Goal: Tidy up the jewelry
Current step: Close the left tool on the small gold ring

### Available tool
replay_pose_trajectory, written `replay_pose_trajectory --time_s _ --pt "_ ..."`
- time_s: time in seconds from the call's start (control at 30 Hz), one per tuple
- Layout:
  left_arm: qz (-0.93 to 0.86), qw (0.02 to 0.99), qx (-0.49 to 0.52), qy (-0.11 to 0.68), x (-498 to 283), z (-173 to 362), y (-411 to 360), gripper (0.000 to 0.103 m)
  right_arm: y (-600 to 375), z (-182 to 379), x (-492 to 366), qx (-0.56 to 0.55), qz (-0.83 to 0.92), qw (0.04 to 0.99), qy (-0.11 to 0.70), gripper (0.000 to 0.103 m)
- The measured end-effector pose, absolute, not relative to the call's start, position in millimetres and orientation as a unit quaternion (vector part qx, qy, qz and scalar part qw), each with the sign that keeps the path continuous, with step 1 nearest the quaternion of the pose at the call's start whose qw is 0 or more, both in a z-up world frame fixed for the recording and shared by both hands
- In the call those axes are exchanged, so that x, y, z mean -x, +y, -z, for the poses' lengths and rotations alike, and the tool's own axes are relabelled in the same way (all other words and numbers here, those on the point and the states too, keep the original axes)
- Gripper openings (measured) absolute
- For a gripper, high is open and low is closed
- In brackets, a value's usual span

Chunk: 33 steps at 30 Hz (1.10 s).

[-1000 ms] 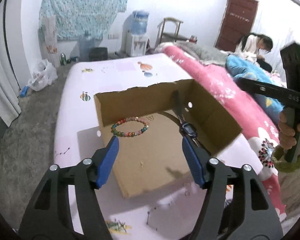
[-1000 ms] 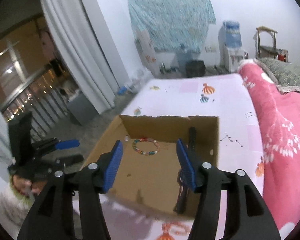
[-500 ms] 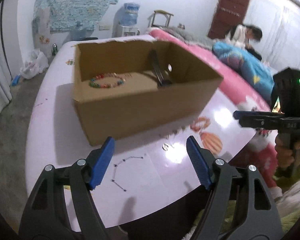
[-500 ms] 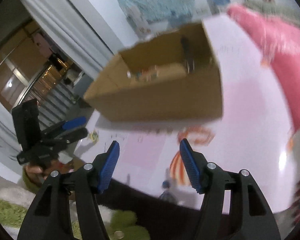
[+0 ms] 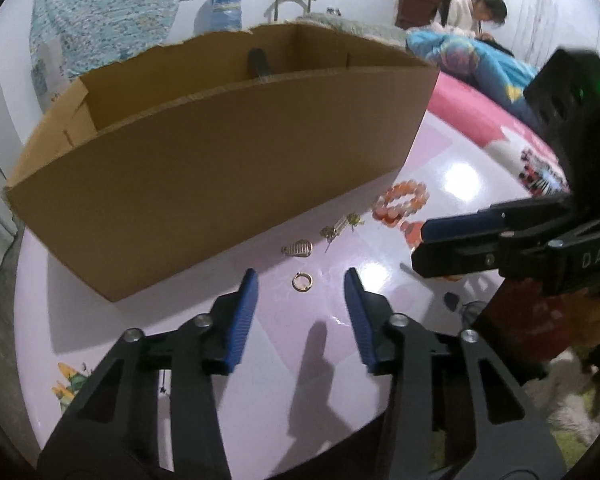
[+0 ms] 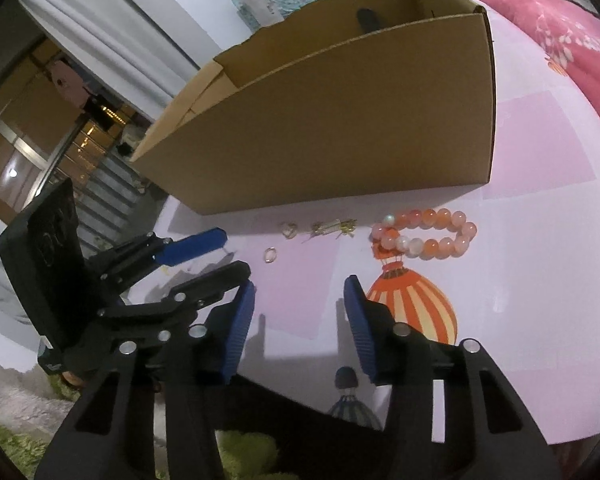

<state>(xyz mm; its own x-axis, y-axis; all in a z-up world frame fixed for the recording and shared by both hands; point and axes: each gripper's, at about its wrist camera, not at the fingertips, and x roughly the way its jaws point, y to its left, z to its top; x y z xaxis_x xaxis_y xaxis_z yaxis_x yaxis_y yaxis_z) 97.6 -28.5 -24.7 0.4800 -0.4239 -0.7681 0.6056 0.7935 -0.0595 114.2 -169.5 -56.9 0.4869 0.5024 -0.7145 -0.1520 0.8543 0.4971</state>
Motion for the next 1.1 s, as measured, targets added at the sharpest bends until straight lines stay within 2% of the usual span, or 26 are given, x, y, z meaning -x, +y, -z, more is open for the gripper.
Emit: replay_pose_trajectory --time_s 0.13,0.23,0.57,0.73,1.1 --pt "0.299 0.846 -0.127 0.423 -103.8 32.5 -33.7 0.025 -166.4 61.0 -117.0 -0.184 -0.192 0.842 0.470 0.043" --pt "0.298 0.843 -0.144 0.424 -105.6 35.4 -35.9 0.020 -164.0 62.7 -120.3 -0.187 -0.194 0.841 0.469 0.042" --pt "0.310 0.836 -0.170 0.420 -107.5 38.8 -44.4 0.019 -171.2 66.0 -119.4 -0.186 -0.187 0.841 0.472 0.042" --pt "0.318 0.835 -0.180 0.411 -103.1 40.1 -46.6 0.011 -173.6 65.8 -121.2 -0.192 -0.179 0.840 0.474 0.042" --pt "0.316 0.840 -0.172 0.406 -100.5 39.8 -47.0 0.010 -168.6 55.8 -113.9 -0.185 -0.176 0.850 0.461 0.042"
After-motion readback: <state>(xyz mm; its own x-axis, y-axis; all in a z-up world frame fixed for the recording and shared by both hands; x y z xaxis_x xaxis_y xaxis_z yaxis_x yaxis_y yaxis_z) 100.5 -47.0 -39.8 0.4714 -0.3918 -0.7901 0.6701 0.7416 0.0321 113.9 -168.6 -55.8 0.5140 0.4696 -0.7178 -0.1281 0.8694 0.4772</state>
